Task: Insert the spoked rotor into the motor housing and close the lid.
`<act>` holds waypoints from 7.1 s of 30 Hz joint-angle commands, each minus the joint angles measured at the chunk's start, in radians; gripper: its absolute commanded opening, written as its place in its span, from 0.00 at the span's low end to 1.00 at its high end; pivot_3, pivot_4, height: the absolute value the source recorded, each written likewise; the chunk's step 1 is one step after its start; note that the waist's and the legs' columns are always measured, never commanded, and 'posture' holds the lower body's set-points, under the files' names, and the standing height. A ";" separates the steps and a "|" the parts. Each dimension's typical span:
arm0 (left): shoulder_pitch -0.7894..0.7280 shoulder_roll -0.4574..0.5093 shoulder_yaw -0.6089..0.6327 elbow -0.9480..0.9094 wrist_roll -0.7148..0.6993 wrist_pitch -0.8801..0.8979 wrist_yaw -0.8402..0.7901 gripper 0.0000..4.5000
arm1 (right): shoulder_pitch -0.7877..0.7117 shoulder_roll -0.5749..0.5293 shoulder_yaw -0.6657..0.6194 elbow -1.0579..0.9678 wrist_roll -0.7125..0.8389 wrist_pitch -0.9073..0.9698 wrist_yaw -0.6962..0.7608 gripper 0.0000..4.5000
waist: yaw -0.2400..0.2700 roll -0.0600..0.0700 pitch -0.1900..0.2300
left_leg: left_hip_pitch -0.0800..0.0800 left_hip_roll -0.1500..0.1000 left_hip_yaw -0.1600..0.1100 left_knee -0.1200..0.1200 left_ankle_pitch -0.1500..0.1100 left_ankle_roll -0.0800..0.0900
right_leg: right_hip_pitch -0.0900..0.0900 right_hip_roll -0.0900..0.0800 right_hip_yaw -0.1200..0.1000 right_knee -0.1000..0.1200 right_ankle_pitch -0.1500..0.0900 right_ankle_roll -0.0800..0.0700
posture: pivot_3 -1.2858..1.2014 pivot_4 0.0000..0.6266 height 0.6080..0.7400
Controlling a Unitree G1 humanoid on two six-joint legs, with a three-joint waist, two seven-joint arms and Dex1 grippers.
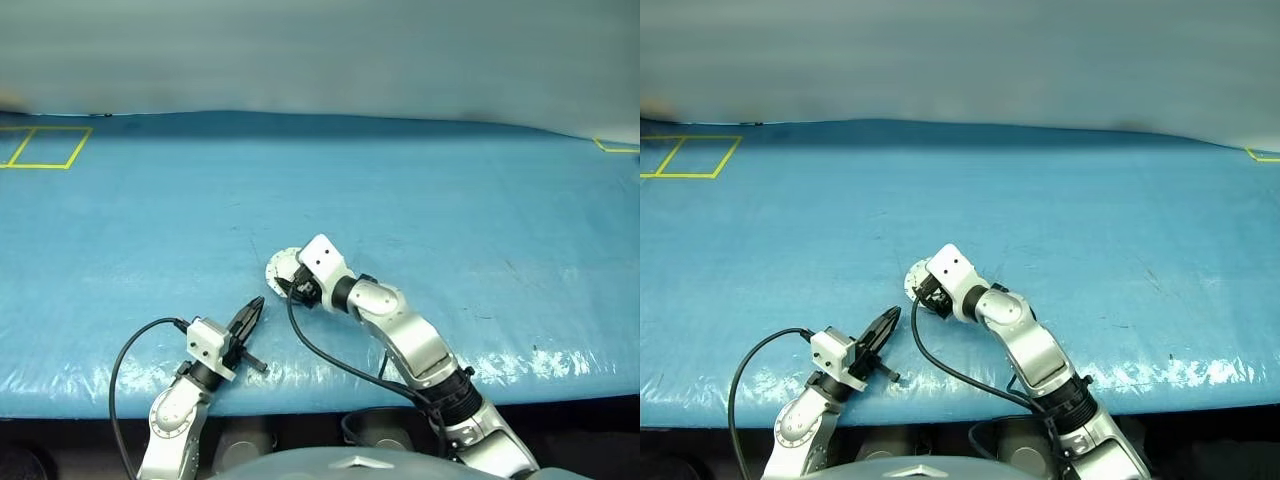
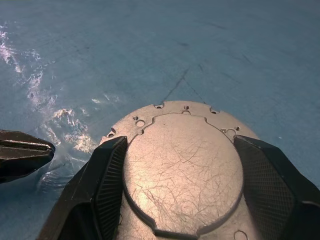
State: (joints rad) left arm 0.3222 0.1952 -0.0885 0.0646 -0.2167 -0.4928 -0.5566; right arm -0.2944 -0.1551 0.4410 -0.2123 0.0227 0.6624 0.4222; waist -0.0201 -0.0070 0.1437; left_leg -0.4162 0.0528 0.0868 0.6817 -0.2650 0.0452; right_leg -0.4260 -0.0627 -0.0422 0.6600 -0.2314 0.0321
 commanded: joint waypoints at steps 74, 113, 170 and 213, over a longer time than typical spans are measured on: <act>-0.448 0.091 0.052 -0.281 -0.396 1.260 0.261 0.00 | 0.011 -0.004 -0.025 0.095 -0.006 0.068 0.008 0.67 | 0.009 -0.002 -0.003 | 0.005 -0.001 -0.004 0.000 0.001 -0.001 | 0.012 0.002 0.000 -0.002 0.000 0.001 | 0.52 0.24 1.00; -0.454 0.097 0.029 -0.304 -0.291 1.260 0.163 0.00 | 0.235 0.437 -0.590 -0.141 0.854 0.458 -0.402 0.99 | 0.013 -0.001 -0.002 | 0.002 -0.007 -0.009 -0.017 0.002 -0.001 | 0.012 0.000 -0.001 -0.017 0.001 0.003 | 0.52 0.24 1.00; -0.193 -0.360 0.476 -0.370 -1.172 1.347 0.494 1.00 | 0.142 0.283 -0.509 -0.008 1.556 0.039 -0.712 0.26 | 0.001 -0.007 0.002 | -0.002 -0.006 -0.009 -0.015 0.001 0.000 | 0.010 0.002 0.001 -0.017 0.006 0.012 | 0.52 0.24 1.00; -0.216 -0.310 0.261 -0.205 -1.420 1.136 0.495 0.79 | 0.209 0.257 -0.321 -0.084 1.616 0.089 -0.726 0.26 | 0.003 -0.007 0.002 | -0.002 -0.007 -0.009 -0.013 0.001 0.000 | 0.011 0.002 0.001 -0.017 0.006 0.012 | 0.52 0.24 1.00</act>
State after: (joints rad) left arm 0.1082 -0.0694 0.1841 -0.1487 -1.6380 0.6448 -0.0604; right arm -0.0735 0.0696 0.1009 -0.2122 1.6254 0.7509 -0.3512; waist -0.0168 -0.0137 0.1458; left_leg -0.4179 0.0457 0.0782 0.6684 -0.2636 0.0456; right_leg -0.4151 -0.0609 -0.0413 0.6431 -0.2255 0.0441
